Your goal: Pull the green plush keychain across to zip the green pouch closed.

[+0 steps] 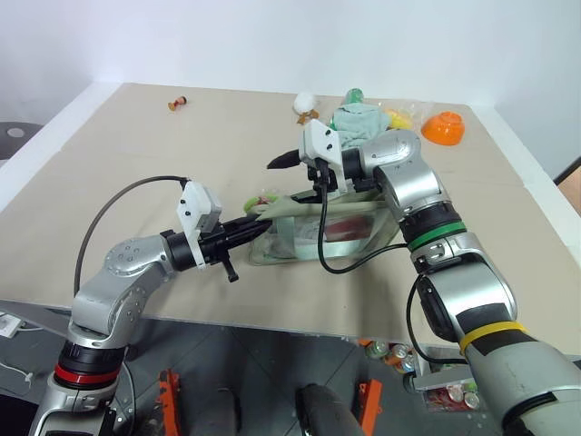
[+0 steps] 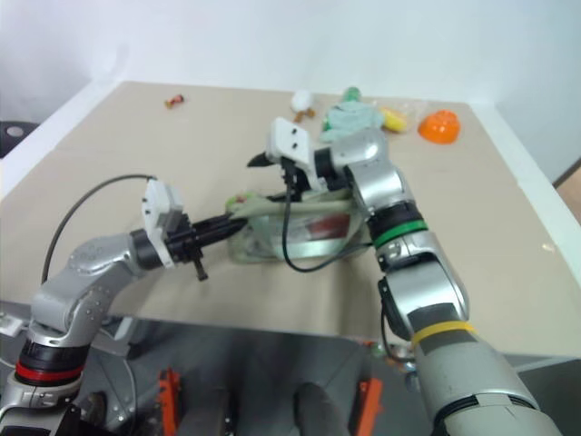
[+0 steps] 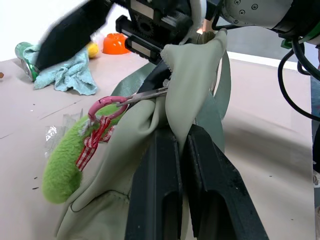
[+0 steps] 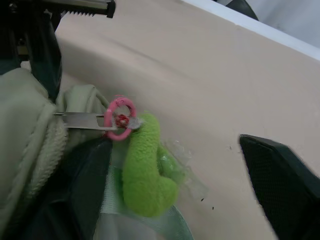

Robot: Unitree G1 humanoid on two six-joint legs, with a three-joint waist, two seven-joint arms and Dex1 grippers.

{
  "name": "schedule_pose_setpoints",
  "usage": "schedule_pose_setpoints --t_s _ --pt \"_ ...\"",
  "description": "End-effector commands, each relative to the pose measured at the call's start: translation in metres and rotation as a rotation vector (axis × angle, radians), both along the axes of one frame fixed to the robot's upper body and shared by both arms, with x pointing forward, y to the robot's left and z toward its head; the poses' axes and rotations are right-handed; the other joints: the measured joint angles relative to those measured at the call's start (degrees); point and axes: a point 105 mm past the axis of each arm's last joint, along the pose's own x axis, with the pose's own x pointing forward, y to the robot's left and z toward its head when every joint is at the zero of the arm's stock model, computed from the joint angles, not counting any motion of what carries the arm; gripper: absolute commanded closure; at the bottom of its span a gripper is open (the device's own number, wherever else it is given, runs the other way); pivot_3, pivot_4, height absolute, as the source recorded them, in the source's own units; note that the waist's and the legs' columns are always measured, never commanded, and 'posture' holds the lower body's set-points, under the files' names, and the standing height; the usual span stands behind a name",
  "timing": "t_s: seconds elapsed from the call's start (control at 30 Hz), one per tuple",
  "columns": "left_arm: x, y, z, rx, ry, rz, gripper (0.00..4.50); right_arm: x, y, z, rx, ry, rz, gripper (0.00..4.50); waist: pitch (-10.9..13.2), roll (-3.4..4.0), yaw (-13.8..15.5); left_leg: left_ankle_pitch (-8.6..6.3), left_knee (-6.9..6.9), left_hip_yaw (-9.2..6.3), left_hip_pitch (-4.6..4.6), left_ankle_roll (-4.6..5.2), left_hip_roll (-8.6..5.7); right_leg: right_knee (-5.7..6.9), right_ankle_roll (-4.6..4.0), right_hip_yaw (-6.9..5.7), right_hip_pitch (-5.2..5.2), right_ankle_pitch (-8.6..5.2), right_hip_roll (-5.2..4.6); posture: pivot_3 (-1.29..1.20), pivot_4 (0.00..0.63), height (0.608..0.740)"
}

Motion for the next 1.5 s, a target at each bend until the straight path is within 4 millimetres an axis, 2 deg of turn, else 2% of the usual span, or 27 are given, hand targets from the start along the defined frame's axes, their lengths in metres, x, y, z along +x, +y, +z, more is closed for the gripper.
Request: schedule_pose_setpoints --t_s 0.03,0.23,0.3,0.57,0.67,0.83,0.9,1.27,1.5 --pt "-0.003 -0.005 -0.001 0.007 -0.008 -0.021 4.5 -0.003 0.003 -0.006 -0.045 -0.005 0.03 1.87 0.0 0.0 0.0 0.0 0.0 -0.01 0.0 0.0 0.0 0.0 0.0 0.0 0.0 0.0 0.0 0.0 0.15 0.74" --pt "-0.001 -0.004 0.001 0.011 -0.016 -0.017 4.5 -0.004 -0.001 -0.009 -0.076 0.0 0.03 3.94 0.0 0.0 -0.01 0.0 0.0 -0.01 0.0 0.0 0.0 0.0 0.0 -0.01 0.0 0.0 0.0 0.0 0.15 0.74" --pt "0.0 -0.004 0.001 0.013 -0.017 -0.017 4.5 -0.004 -0.003 -0.01 -0.083 0.006 0.029 4.45 0.0 0.0 -0.01 0.0 0.0 -0.01 0.0 0.0 0.0 0.0 -0.01 -0.01 0.0 0.0 0.0 0.0 0.15 0.74" --pt "0.001 -0.004 -0.001 0.016 -0.019 -0.014 4.5 -0.004 -0.005 -0.006 -0.075 -0.005 0.023 4.45 0.0 0.0 -0.01 0.0 0.0 -0.01 0.0 0.0 0.0 0.0 -0.01 -0.01 0.0 0.0 0.0 0.0 0.15 0.74" --pt "0.003 -0.002 -0.001 0.012 -0.019 -0.002 4.5 -0.002 -0.005 0.006 -0.032 -0.031 0.012 4.45 0.0 0.0 -0.01 0.0 0.0 -0.02 0.0 0.0 0.0 0.0 -0.01 -0.01 0.0 0.0 0.01 0.0 0.15 0.74" --pt "0.008 0.002 0.0 0.0 -0.022 0.034 4.5 0.003 -0.009 0.045 0.114 -0.115 -0.046 4.45 0.01 0.01 -0.01 0.0 0.0 -0.01 -0.01 0.0 0.0 0.0 -0.01 -0.01 -0.01 0.01 0.0 0.0 0.15 0.74" --pt "0.009 0.004 -0.001 0.008 -0.025 0.038 4.5 0.004 -0.013 0.055 0.15 -0.139 -0.065 4.45 0.01 0.01 -0.01 0.0 0.0 -0.01 -0.01 0.0 0.0 0.0 -0.01 -0.01 -0.01 0.01 0.01 0.0 0.15 0.74" --pt "0.014 0.005 -0.003 0.024 -0.028 0.04 4.5 -0.003 -0.031 0.064 0.199 -0.175 -0.103 4.45 0.03 0.04 -0.06 0.0 -0.03 -0.01 -0.01 0.0 0.01 0.0 -0.01 -0.01 -0.02 0.0 0.01 0.0 0.15 0.74" --pt "0.023 0.01 0.0 0.014 -0.031 0.093 4.5 -0.004 -0.064 0.094 0.324 -0.293 -0.247 4.45 0.05 0.07 -0.03 0.0 -0.02 0.0 -0.02 0.0 0.0 0.0 0.0 0.0 -0.02 0.0 0.01 0.0 0.15 0.74"
